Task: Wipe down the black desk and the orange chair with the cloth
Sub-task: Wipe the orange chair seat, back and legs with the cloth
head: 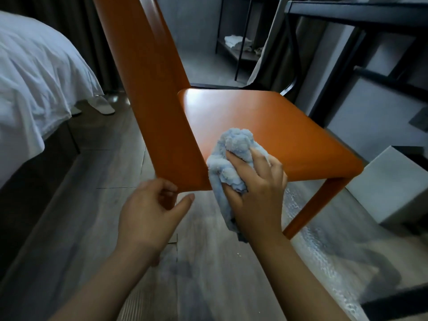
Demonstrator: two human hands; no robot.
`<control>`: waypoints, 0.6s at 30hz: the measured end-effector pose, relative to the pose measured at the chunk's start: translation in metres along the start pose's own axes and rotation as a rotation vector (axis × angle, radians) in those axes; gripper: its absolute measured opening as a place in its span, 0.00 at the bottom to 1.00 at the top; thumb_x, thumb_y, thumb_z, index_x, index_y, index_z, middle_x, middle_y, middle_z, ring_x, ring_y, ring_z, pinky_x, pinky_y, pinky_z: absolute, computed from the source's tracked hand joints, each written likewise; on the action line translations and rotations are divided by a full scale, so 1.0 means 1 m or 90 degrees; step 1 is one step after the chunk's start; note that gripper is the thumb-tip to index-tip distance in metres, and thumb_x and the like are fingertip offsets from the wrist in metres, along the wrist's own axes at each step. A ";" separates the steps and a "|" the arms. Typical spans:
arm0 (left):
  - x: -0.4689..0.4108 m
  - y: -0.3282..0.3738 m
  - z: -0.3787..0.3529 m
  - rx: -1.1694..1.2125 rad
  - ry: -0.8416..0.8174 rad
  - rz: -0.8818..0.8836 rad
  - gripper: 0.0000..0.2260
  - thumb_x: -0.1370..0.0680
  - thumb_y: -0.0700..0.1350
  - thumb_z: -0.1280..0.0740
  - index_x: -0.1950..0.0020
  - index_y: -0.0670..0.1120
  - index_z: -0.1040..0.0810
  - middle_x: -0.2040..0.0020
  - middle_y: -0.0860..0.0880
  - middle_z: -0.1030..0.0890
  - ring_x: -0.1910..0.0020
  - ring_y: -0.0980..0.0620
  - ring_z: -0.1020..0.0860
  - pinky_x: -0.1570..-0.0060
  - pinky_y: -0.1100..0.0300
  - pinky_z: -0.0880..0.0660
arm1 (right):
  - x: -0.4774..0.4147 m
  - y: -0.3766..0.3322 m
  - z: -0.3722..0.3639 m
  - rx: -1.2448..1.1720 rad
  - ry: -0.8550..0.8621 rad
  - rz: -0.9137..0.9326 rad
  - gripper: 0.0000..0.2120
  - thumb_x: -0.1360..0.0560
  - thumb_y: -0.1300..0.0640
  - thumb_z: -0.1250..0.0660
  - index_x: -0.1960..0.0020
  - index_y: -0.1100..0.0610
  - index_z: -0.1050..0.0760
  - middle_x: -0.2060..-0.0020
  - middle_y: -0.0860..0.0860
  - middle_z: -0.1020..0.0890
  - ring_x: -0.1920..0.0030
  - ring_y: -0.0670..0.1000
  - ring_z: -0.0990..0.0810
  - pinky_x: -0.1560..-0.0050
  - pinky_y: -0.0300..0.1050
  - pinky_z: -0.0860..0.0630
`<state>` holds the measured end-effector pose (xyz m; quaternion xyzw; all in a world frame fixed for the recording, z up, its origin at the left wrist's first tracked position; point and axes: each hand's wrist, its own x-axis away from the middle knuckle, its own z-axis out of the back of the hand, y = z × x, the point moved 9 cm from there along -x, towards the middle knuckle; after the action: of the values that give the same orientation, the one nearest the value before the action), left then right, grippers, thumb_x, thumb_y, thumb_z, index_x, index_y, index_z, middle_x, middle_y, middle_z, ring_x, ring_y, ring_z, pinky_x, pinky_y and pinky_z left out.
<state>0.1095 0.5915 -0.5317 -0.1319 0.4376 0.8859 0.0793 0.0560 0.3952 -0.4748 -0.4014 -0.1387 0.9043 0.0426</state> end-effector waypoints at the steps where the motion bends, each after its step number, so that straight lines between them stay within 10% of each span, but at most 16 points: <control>1: 0.000 -0.001 0.005 -0.010 0.024 0.001 0.17 0.34 0.66 0.33 0.52 0.58 0.28 0.56 0.62 0.28 0.58 0.61 0.25 0.63 0.69 0.31 | 0.000 0.001 0.000 -0.002 0.003 0.004 0.22 0.26 0.45 0.33 0.34 0.49 0.24 0.35 0.53 0.24 0.37 0.60 0.29 0.41 0.65 0.30; 6: 0.003 -0.002 -0.006 0.077 -0.001 0.033 0.43 0.31 0.60 0.27 0.25 0.59 0.50 0.27 0.54 0.40 0.31 0.50 0.33 0.37 0.53 0.29 | 0.002 -0.008 -0.003 0.008 -0.007 0.029 0.22 0.26 0.44 0.34 0.34 0.49 0.24 0.34 0.52 0.25 0.35 0.61 0.30 0.38 0.67 0.33; 18: 0.010 0.008 -0.025 0.115 -0.069 -0.001 0.52 0.30 0.59 0.28 0.27 0.64 0.69 0.23 0.57 0.47 0.26 0.47 0.39 0.31 0.44 0.34 | -0.008 0.070 0.022 0.066 -0.007 -0.042 0.17 0.23 0.46 0.36 0.35 0.45 0.25 0.35 0.50 0.25 0.35 0.58 0.32 0.39 0.59 0.32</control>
<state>0.1020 0.5670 -0.5428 -0.0765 0.5103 0.8488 0.1154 0.0470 0.3217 -0.4750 -0.3890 -0.1054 0.9105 0.0924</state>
